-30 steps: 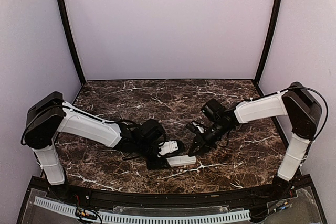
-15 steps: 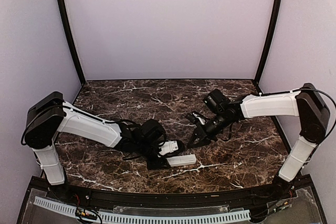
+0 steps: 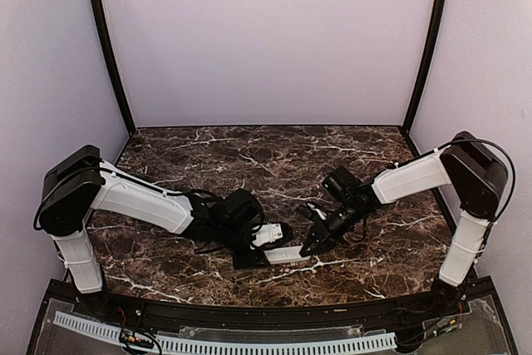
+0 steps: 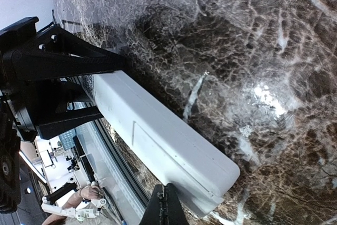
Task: Load the batteries into the remote control
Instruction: Press the battery cover on the remote control, then move the remote control to the center of the board.
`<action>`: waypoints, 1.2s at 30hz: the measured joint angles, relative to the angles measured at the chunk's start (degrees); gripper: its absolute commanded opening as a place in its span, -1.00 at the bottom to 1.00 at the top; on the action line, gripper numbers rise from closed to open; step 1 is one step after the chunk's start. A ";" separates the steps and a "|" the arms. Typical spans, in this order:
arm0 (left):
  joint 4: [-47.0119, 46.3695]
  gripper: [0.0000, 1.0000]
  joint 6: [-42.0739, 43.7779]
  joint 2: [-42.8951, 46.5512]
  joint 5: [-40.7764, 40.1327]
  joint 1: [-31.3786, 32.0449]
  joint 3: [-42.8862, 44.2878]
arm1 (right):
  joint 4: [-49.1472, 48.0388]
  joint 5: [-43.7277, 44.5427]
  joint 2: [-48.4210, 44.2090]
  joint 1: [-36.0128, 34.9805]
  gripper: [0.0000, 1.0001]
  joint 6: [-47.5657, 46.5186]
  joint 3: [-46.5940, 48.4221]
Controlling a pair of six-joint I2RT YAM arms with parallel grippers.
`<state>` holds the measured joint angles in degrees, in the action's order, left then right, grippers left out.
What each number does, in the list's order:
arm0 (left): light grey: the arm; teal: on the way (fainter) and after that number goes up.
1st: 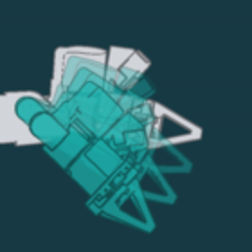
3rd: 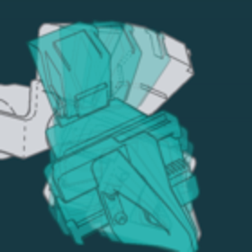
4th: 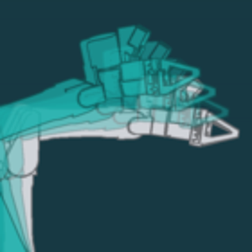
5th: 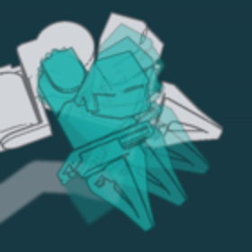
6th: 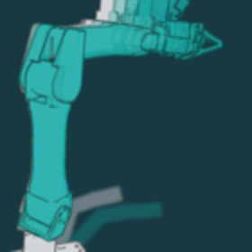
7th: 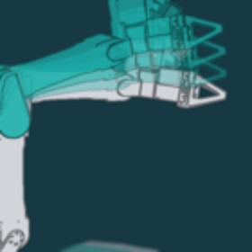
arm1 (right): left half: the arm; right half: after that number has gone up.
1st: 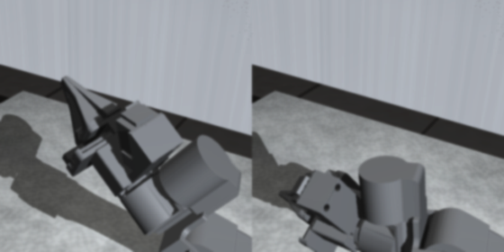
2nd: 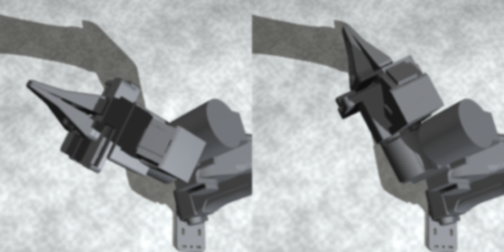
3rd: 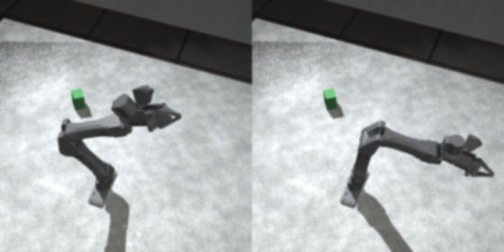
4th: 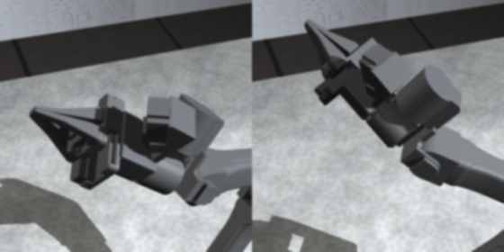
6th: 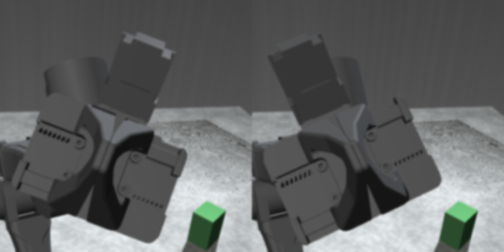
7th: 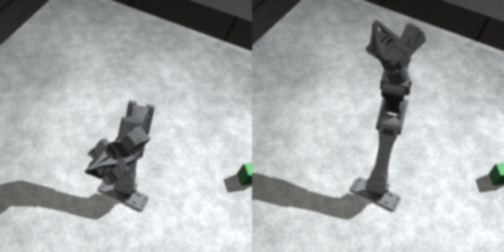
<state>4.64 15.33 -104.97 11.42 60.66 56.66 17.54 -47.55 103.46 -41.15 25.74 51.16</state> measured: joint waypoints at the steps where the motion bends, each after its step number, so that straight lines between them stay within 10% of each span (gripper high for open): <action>1: 0.00 -1.00 0.00 0.00 0.02 0.00 0.00 | 0.26 0.17 -0.15 0.00 -1.00 -0.04 0.11; 19: -0.33 -1.00 -0.11 -0.37 0.11 0.02 0.35 | 8.87 8.37 -8.87 0.68 -0.99 0.96 5.97; 36: -2.38 -0.99 -3.04 -4.15 -0.35 0.87 4.28 | 18.36 39.19 -10.14 -0.46 -1.00 7.10 2.14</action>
<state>2.26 12.29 -109.12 11.07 61.54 60.95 35.90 -8.36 93.32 -41.60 32.84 53.30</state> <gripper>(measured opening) 0.355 0.004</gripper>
